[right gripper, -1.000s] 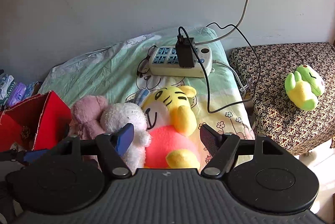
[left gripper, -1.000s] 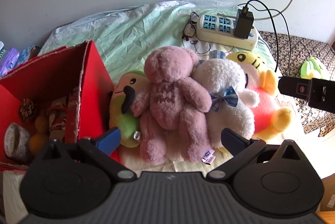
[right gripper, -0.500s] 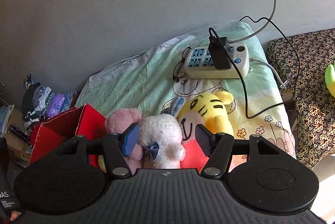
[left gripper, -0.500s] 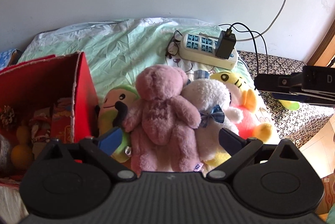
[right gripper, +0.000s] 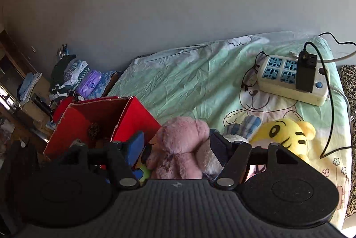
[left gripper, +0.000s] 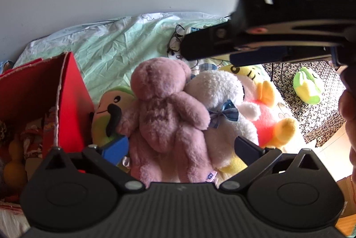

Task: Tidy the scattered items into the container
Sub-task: 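Close the right gripper on the bear's head while the left gripper grips its body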

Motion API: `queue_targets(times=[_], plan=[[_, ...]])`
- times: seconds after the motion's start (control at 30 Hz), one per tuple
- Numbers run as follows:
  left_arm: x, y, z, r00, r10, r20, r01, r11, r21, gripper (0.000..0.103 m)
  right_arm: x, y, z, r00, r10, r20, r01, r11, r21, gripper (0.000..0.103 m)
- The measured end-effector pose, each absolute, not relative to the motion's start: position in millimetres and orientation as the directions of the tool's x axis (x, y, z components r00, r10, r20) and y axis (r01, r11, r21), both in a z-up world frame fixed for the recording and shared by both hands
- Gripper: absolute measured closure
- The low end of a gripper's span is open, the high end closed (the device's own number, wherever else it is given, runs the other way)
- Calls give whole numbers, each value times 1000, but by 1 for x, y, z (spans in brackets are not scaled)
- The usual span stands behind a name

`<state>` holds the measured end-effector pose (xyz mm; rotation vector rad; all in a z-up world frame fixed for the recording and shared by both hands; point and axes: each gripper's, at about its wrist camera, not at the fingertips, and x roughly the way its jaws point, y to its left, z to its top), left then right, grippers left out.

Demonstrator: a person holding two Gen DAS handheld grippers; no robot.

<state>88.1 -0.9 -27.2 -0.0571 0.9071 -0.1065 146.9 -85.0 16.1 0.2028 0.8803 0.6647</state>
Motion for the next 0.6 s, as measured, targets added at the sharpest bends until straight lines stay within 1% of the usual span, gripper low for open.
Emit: queue_targets(times=[0.13, 0.23, 0.27, 0.3, 0.43, 0.47, 0.5, 0.53, 0.6], plan=[[96, 2, -37, 588, -122, -800, 52, 992, -113, 2, 165, -70, 3, 425, 581, -695, -450, 801, 394, 28], [99, 2, -41, 586, -111, -802, 46, 994, -104, 2, 174, -64, -5, 387, 583, -714, -454, 795, 403, 26], [100, 3, -42, 584, -107, -804, 41, 994, -103, 2, 176, -61, -8, 376, 584, -719, -462, 791, 401, 23], [101, 5, -45, 578, -104, -809, 33, 994, -104, 2, 178, -57, -10, 366, 581, -727, -471, 789, 394, 22], [102, 6, -49, 569, -102, -816, 27, 994, -105, 2, 179, -41, -17, 335, 578, -744, -515, 774, 369, 22], [102, 5, -50, 569, -92, -818, 30, 995, -91, 2, 180, -38, -19, 329, 575, -749, -522, 772, 363, 23], [102, 4, -50, 569, -85, -818, 34, 996, -80, 2, 180, -38, -20, 325, 571, -754, -524, 772, 359, 30], [102, 4, -51, 570, -85, -818, 36, 996, -78, 3, 181, -38, -21, 325, 569, -755, -521, 774, 359, 41], [103, 5, -51, 569, -96, -817, 37, 995, -91, 5, 183, -44, -22, 323, 585, -744, -504, 772, 388, 42]])
